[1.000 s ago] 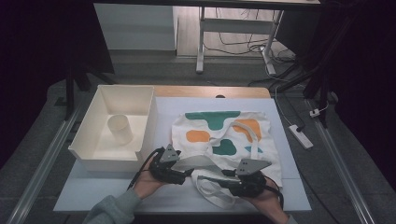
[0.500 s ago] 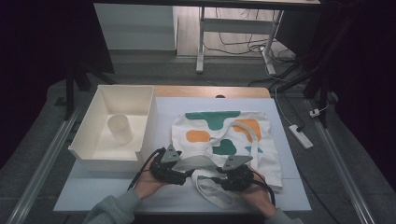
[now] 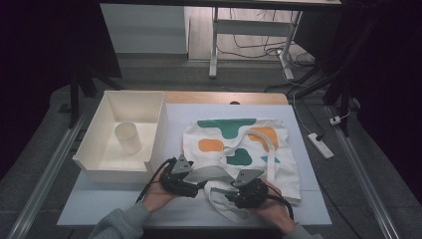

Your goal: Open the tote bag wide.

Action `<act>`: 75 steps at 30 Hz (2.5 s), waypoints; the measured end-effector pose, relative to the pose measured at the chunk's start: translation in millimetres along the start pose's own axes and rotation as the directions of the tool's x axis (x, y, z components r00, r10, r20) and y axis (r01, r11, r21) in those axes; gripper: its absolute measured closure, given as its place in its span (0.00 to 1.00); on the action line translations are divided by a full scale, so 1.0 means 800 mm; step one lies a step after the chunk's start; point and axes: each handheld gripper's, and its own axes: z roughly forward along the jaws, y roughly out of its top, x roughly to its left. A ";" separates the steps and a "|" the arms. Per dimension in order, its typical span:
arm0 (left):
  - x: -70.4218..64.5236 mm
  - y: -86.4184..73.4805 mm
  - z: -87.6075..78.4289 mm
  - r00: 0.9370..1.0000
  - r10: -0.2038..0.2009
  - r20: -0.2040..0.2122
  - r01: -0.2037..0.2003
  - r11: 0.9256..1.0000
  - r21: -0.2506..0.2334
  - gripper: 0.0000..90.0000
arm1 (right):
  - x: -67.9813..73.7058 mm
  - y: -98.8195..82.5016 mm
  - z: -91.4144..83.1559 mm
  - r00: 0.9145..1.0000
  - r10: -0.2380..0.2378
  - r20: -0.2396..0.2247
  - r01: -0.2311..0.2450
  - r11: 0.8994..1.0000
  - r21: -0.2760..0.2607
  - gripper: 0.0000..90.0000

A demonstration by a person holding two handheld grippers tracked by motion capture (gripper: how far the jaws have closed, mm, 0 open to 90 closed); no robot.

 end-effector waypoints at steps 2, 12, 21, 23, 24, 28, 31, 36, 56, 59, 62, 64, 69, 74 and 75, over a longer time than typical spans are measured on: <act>0.000 0.000 0.000 1.000 0.001 0.000 -0.001 1.000 0.001 0.21 | 0.000 0.000 0.004 1.000 -0.020 0.023 0.019 1.000 0.017 0.58; 0.000 0.001 -0.001 1.000 0.002 -0.001 -0.002 1.000 -0.007 0.21 | -0.005 -0.008 0.013 0.982 -0.091 0.168 0.078 0.993 0.084 0.66; -0.006 0.027 0.004 1.000 0.026 0.001 -0.026 0.999 -0.041 0.22 | -0.013 -0.009 0.011 0.978 -0.092 0.189 0.078 0.994 0.081 0.97; -0.009 0.038 0.005 0.999 0.039 0.002 -0.039 0.998 -0.057 0.22 | -0.014 -0.010 0.008 0.981 -0.082 0.175 0.071 0.995 0.068 0.97; -0.009 0.044 0.006 0.999 0.045 0.003 -0.045 0.997 -0.064 0.22 | -0.014 -0.010 0.007 0.982 -0.081 0.169 0.071 0.995 0.064 0.97; -0.006 0.067 0.013 0.998 0.063 -0.001 -0.062 0.995 -0.080 0.24 | -0.013 -0.012 0.003 0.984 -0.079 0.159 0.073 0.996 0.043 0.97; -0.005 0.080 0.023 0.993 0.111 -0.044 -0.113 0.992 -0.057 0.26 | -0.013 -0.014 0.001 0.985 -0.079 0.156 0.075 0.997 0.034 0.97; -0.005 0.090 0.042 0.990 0.140 0.002 -0.140 0.990 -0.011 0.31 | -0.012 -0.015 -0.002 0.984 -0.084 0.157 0.081 0.996 0.026 0.97; -0.004 0.093 0.070 0.961 0.277 -0.024 -0.275 0.959 0.068 0.90 | -0.004 -0.012 -0.023 0.983 -0.069 0.173 0.076 0.996 -0.035 0.97; 0.004 0.098 0.062 0.971 0.235 -0.039 -0.234 0.972 0.023 0.90 | 0.005 -0.009 -0.029 0.982 -0.084 0.168 0.093 0.995 -0.045 0.97; 0.012 0.101 0.055 0.978 0.201 -0.058 -0.202 0.979 -0.020 0.90 | 0.015 -0.006 -0.033 0.982 -0.111 0.154 0.120 0.991 -0.051 0.97; 0.015 0.103 0.052 0.979 0.191 -0.066 -0.194 0.980 -0.034 0.90 | 0.021 -0.003 -0.036 0.980 -0.130 0.149 0.139 0.989 -0.050 0.97; 0.021 0.107 0.045 0.981 0.166 -0.098 -0.173 0.983 -0.068 0.90 | 0.033 0.001 -0.038 0.978 -0.167 0.126 0.176 0.983 -0.061 0.97; 0.028 0.110 0.042 0.983 0.128 -0.130 -0.142 0.984 -0.105 0.90 | 0.043 0.004 -0.042 0.983 -0.170 0.071 0.176 0.980 -0.091 0.97; 0.030 0.112 0.042 0.984 0.119 -0.136 -0.134 0.985 -0.111 0.90 | 0.046 0.005 -0.043 0.983 -0.175 0.065 0.180 0.979 -0.095 0.97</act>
